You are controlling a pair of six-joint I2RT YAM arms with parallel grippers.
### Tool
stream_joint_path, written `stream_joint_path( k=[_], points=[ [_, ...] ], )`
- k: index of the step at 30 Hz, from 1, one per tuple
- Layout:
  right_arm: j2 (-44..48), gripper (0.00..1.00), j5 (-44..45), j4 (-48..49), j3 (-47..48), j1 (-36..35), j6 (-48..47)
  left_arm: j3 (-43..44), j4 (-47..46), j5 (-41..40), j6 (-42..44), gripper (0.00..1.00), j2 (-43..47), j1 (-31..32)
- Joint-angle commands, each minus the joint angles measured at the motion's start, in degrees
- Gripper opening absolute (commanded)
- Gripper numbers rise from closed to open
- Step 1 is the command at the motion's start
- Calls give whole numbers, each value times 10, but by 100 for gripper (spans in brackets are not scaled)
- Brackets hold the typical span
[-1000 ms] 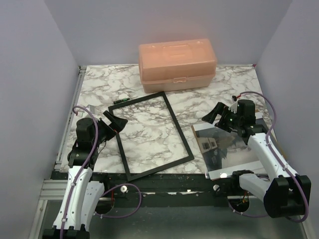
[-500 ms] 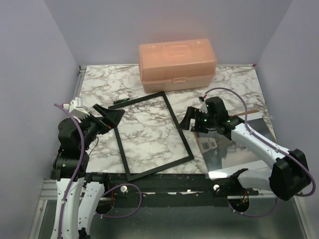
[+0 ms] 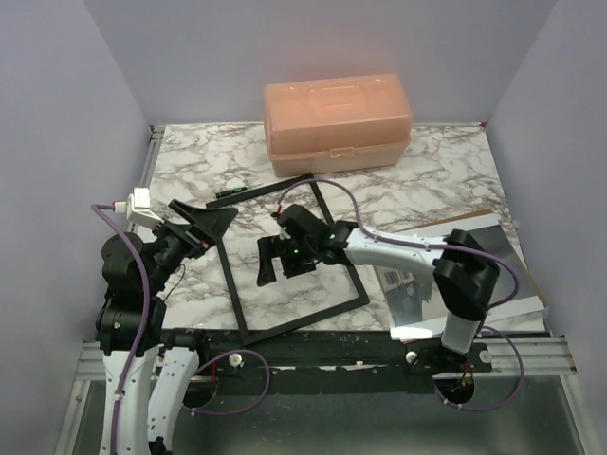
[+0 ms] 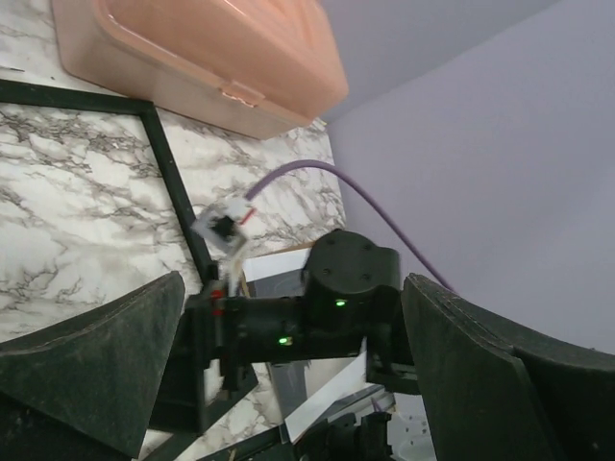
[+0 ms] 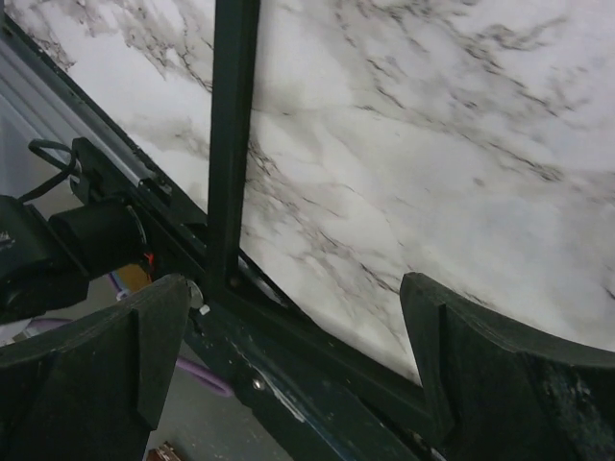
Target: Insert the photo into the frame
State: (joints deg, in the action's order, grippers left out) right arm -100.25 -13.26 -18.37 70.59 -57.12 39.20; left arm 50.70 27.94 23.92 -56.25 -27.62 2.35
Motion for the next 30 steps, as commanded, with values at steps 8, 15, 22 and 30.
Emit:
stream_joint_path(
  k=[8,15,22,30],
  points=[
    [-225,97,109,-198,272,-107,-11,23,-84,42,-86,99,47,-2],
    [-328,93,196,-299,419,-155,-33,21,-92,16,-82,99,80,-2],
    [-371,78,227,-312,463,-176,-30,12,-100,11,-76,99,88,-2],
    [-417,64,254,-344,508,-197,-40,7,-97,19,-83,99,79,-2]
  ],
)
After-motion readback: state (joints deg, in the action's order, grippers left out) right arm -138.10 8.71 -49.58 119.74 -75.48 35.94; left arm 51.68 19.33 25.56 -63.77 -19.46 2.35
